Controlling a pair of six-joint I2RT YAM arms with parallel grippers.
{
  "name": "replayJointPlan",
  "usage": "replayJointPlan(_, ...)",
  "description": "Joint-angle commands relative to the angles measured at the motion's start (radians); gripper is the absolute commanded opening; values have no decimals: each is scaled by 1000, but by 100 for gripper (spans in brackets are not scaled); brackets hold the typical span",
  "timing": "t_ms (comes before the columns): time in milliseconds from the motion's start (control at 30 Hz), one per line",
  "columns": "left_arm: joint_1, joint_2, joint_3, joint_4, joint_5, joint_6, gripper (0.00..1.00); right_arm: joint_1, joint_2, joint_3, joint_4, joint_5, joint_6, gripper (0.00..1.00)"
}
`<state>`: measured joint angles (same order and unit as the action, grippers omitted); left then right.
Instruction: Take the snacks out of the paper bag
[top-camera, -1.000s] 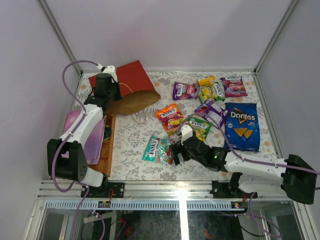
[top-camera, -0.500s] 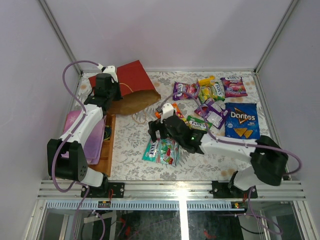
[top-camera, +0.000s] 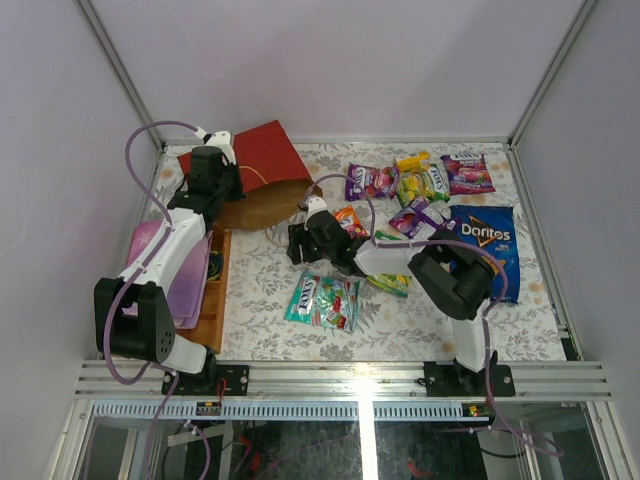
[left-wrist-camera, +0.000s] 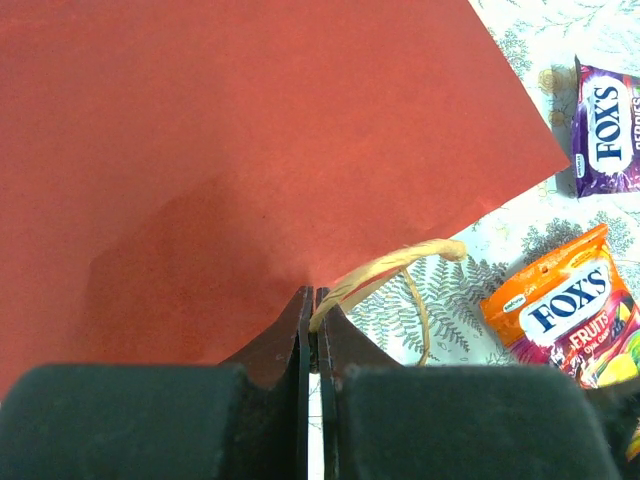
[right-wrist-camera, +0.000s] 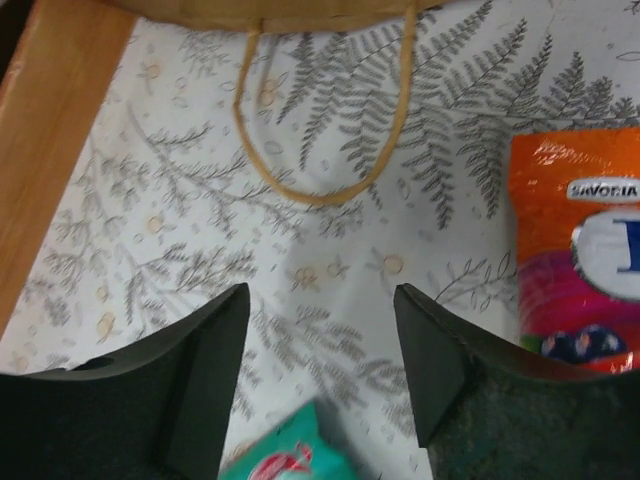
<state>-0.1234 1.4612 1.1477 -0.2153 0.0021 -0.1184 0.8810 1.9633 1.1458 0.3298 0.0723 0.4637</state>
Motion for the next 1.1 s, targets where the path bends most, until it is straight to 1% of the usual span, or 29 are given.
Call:
replayJointPlan(0, 7, -29, -3, 41, 25, 3, 0, -45, 66, 92, 119, -47, 48, 64)
replayJointPlan(200, 6, -23, -1, 45, 45, 0, 0, -71, 172, 190, 117, -63, 45, 60)
replayJointPlan(367, 7, -19, -1, 48, 49, 0, 0, -77, 237, 251, 110, -72, 60, 59)
replayJointPlan(633, 6, -11, 1, 51, 57, -1, 0, -77, 280, 274, 99, -80, 72, 57)
replayJointPlan(733, 7, -12, 0, 53, 62, -1, 0, -77, 290, 281, 94, -86, 72, 53)
replayJointPlan(800, 5, -11, 1, 53, 62, -1, 0, -77, 299, 289, 91, -94, 80, 47)
replayJointPlan(833, 6, -11, 0, 53, 62, -1, 0, -77, 304, 295, 88, -98, 83, 42)
replayJointPlan(933, 7, -11, 0, 53, 62, -1, 0, -78, 323, 330, 53, -103, 92, 15)
replayJointPlan(1000, 7, -11, 0, 52, 62, -1, 0, -77, 331, 349, 28, -100, 98, 1)
replayJointPlan(1067, 6, -11, 1, 51, 62, 0, 0, -77, 320, 348, 17, -87, 107, 0)
